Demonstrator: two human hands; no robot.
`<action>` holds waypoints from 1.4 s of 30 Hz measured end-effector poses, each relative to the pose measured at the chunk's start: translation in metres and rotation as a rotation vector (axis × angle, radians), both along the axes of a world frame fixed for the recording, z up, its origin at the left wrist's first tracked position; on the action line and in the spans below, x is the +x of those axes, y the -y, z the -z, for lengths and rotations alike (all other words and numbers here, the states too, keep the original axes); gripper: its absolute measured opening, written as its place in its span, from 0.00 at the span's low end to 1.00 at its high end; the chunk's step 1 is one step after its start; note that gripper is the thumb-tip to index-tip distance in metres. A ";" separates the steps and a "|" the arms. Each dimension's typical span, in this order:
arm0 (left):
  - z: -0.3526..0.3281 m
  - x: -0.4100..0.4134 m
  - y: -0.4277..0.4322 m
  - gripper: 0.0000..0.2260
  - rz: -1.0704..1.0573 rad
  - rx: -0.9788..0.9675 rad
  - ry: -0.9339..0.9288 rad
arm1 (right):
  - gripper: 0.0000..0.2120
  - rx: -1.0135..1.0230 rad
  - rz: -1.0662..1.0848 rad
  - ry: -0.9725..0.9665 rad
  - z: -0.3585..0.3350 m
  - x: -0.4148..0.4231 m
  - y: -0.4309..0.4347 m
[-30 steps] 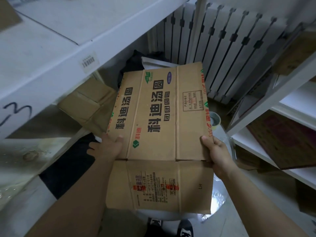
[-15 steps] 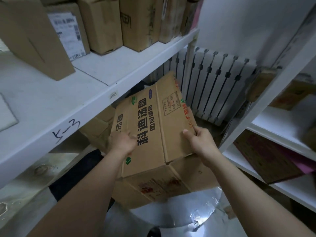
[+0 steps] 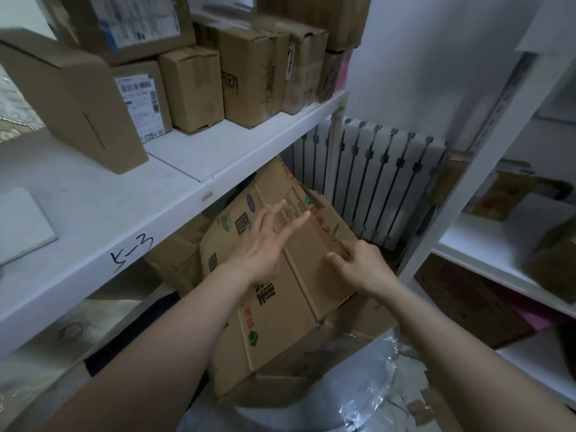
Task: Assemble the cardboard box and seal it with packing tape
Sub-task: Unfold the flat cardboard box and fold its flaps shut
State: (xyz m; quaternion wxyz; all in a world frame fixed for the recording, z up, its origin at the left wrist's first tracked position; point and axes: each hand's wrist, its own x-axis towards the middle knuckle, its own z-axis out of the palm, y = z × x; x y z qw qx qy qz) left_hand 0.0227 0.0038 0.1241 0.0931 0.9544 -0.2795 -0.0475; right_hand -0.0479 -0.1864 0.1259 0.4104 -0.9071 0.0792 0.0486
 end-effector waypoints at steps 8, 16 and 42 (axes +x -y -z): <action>-0.026 -0.001 0.050 0.41 0.252 0.370 0.225 | 0.12 -0.243 -0.243 0.048 -0.006 -0.019 0.033; -0.036 -0.018 0.047 0.09 0.321 0.423 0.111 | 0.12 -0.484 -0.460 0.174 -0.010 -0.027 0.030; 0.017 -0.111 0.040 0.13 0.095 0.288 -0.068 | 0.23 -0.709 -0.508 0.533 0.049 -0.075 0.056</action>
